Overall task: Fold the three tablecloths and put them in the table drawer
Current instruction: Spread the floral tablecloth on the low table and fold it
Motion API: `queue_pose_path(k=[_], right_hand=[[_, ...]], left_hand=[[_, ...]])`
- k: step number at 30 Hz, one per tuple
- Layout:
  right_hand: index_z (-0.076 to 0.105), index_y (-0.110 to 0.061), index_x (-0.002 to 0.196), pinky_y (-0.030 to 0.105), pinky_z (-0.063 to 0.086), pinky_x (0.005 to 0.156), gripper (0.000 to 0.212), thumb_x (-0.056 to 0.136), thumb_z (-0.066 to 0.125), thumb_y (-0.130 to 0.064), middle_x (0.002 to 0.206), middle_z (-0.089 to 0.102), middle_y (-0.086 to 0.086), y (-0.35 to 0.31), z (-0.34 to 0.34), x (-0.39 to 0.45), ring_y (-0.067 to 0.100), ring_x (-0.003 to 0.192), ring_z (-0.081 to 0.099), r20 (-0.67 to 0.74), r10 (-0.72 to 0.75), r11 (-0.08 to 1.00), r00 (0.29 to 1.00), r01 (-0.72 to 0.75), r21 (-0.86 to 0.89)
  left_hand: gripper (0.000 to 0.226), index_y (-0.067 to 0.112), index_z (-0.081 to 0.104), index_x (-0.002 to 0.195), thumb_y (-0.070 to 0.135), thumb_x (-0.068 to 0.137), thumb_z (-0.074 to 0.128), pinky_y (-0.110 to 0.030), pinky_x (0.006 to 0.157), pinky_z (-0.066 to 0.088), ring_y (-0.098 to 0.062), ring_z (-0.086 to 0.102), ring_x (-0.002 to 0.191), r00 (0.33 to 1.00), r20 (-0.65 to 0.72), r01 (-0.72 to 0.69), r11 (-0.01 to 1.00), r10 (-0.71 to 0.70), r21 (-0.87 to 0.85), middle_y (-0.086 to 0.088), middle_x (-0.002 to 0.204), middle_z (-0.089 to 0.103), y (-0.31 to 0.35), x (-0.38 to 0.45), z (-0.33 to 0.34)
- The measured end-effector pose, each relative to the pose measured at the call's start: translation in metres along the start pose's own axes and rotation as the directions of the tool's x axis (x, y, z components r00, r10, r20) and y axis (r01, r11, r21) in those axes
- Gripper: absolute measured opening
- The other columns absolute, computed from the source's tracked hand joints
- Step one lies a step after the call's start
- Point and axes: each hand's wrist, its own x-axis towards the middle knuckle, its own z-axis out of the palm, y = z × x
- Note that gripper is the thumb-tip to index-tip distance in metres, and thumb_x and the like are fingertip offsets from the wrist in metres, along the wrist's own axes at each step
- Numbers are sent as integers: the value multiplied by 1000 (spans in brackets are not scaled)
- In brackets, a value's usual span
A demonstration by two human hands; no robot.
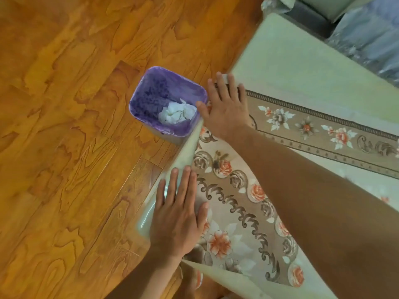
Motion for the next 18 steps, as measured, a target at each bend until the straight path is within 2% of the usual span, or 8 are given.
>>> queue_pose_path(k=[2,4,7,9,12,14,16,18], right_hand=[[3,-20,161,52,-4,124,78,98,4,-65,169,-8,5,-1,0,3,28,154,-14,22,6,1000,1000,-6,-3],[2,-21,162,52,-4,124,77,98,5,-65,169,-9,6,-3,-3,1,28,154,-14,37,-1,1000,999,1,-3],[0,-21,161,53,-2,124,76,99,8,-63,168,-9,9,-4,-6,1,29,154,-14,28,7,1000,1000,-7,2],[1,-20,161,54,-1,124,77,99,15,-62,168,-10,13,-9,-10,2,33,153,-14,10,66,998,998,-67,19],[6,-18,161,55,-1,124,83,95,36,-59,167,-9,16,-31,-22,-13,40,153,-11,-47,229,966,972,-220,137],[8,-19,161,52,1,123,90,91,47,-59,168,-6,13,-50,-27,-36,38,153,-9,21,304,904,952,-295,309],[10,-20,160,48,4,124,90,89,54,-54,168,-2,8,-60,-33,-67,30,154,-6,201,373,764,906,-423,487],[20,-22,159,47,11,123,79,93,55,-47,167,7,2,-53,-40,-100,24,154,2,316,423,613,849,-525,590]], left_hand=[[74,10,9,163,54,106,27,-54,126,14,-29,-3,158,1000,12,-2,1000,3,-32,-8,171,4,-3,2,-1],[73,10,12,163,46,105,40,-54,125,20,-29,3,158,1000,-7,-12,990,11,-140,-9,171,9,0,-5,-5],[74,12,20,161,32,100,56,-47,116,38,-27,30,149,994,-17,99,933,-112,-345,-8,162,33,11,-32,-17],[75,11,27,158,31,95,63,-41,110,45,-25,42,136,978,28,201,894,-207,-400,-7,148,44,15,-50,-24],[74,10,37,152,30,89,70,-37,103,48,-26,46,127,958,75,282,872,-276,-401,-8,141,45,20,-61,-30],[69,13,40,149,28,89,72,-27,95,50,-20,49,122,933,110,353,812,-343,-464,-5,138,45,25,-58,-38],[56,17,43,144,31,95,67,-18,89,50,-10,55,114,888,181,444,687,-423,-575,0,131,47,26,-51,-49],[43,22,47,136,40,98,59,-27,87,55,-11,62,107,840,261,530,620,-475,-579,6,121,56,19,-44,-59]])
